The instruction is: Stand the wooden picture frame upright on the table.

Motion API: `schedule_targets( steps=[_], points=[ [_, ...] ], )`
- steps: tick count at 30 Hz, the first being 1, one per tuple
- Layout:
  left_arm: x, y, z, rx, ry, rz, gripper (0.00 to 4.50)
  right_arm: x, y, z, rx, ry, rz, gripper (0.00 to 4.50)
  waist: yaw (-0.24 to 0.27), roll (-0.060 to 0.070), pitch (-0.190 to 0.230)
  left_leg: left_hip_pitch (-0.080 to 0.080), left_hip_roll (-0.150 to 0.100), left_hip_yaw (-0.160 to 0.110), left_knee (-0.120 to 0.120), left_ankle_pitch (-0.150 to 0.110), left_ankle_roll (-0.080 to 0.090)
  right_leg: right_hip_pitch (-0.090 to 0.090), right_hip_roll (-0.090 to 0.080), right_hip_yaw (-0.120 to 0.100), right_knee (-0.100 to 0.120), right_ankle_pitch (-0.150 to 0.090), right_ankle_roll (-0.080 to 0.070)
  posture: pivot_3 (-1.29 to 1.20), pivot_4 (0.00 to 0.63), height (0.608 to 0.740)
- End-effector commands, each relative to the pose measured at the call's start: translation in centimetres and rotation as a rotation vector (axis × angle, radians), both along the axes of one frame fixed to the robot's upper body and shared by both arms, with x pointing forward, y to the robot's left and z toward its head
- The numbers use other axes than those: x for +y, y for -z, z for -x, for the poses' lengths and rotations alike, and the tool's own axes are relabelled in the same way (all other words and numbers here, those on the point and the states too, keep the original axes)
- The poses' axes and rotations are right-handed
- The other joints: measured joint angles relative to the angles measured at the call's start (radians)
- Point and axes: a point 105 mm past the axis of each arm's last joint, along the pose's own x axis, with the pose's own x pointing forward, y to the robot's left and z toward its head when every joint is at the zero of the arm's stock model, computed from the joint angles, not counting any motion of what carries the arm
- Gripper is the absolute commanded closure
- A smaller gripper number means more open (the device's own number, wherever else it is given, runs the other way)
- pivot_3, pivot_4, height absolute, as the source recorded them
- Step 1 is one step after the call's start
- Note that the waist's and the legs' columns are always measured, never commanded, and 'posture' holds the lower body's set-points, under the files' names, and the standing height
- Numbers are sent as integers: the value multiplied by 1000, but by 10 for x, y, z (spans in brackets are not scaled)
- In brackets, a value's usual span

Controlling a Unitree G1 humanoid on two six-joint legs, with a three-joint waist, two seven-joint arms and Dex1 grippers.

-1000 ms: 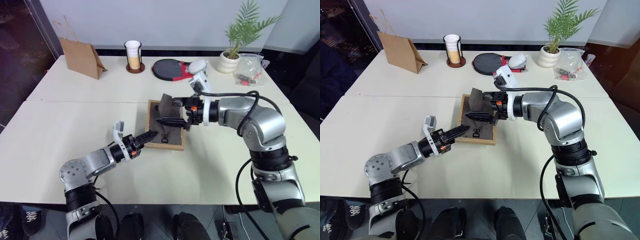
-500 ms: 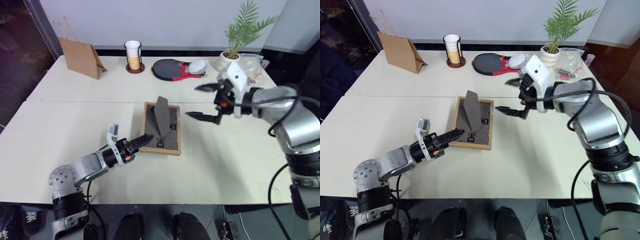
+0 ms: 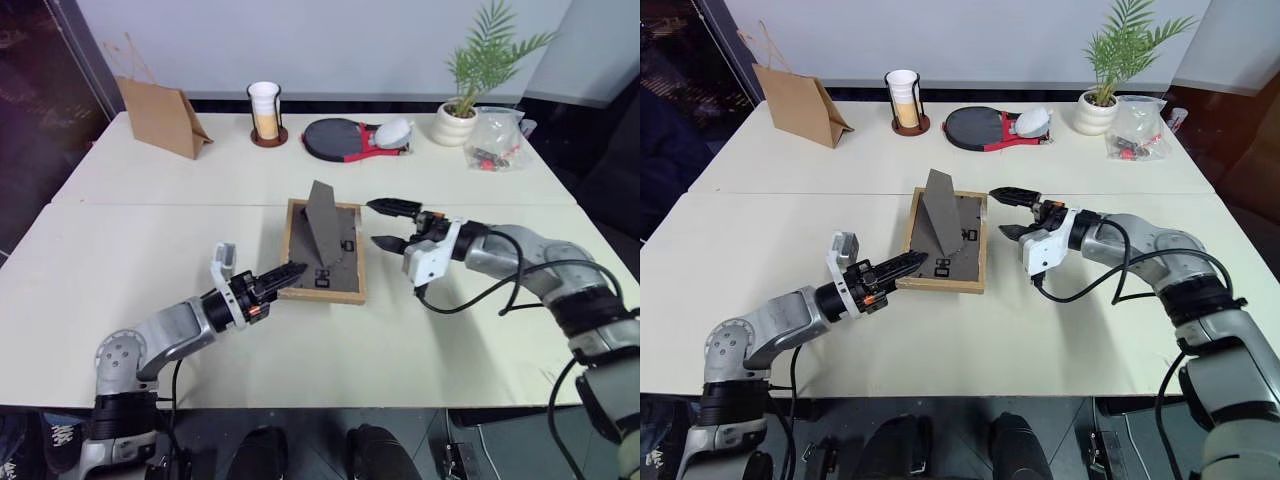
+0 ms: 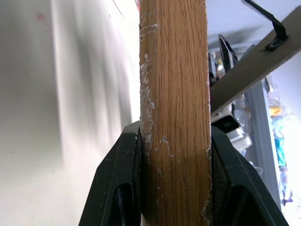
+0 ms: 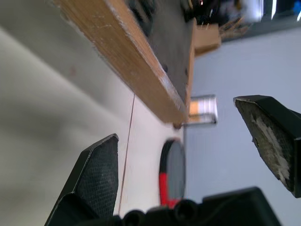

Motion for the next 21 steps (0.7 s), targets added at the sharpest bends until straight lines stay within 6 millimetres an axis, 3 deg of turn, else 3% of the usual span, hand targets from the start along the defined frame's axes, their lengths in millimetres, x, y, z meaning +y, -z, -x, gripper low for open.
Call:
schedule_targets(
  steps=[1, 10, 13, 17, 18, 21],
  points=[
    [-5, -13, 6, -49, 26, 36, 3454, 11, -13, -4, -90, -73, -39, 32, 1, 0, 0, 0, 0, 0, 0, 0, 0, 0, 0, 0, 0, 0, 0, 0, 150, 740],
    [-7, -12, 9, -48, 20, 40, 3454, 32, -11, -7, -125, -159, -40, 32, 4, 0, 0, 0, 0, 0, 1, 0, 0, 1, 0, 0, 0, 0, 0, 0, 150, 740],
    [-8, -13, 9, -51, 17, 46, 3454, 36, -9, -6, -128, -179, -33, 872, 3, 0, 0, 0, 0, 0, 1, 0, 0, 1, -1, 0, 0, 0, 1, 0, 150, 740],
    [-11, -13, 11, -53, 19, 52, 3454, 41, -8, -7, -130, -194, -32, 2993, 1, 0, 0, 0, 0, -1, 1, 0, 0, 1, 0, 0, 1, 0, 1, 0, 150, 740],
    [-11, -13, 11, -54, 20, 53, 3454, 42, -8, -7, -131, -196, -32, 3346, 0, 0, 0, 0, 0, 0, 1, 0, 0, 0, 0, 0, 1, 0, 1, 0, 150, 740],
    [-11, -13, 12, -58, 23, 52, 3454, 42, -10, -8, -132, -200, -35, 3432, 1, 0, 0, 1, 0, -1, 1, 0, 0, 1, 0, 0, 2, 0, 1, 0, 150, 740]
  ],
)
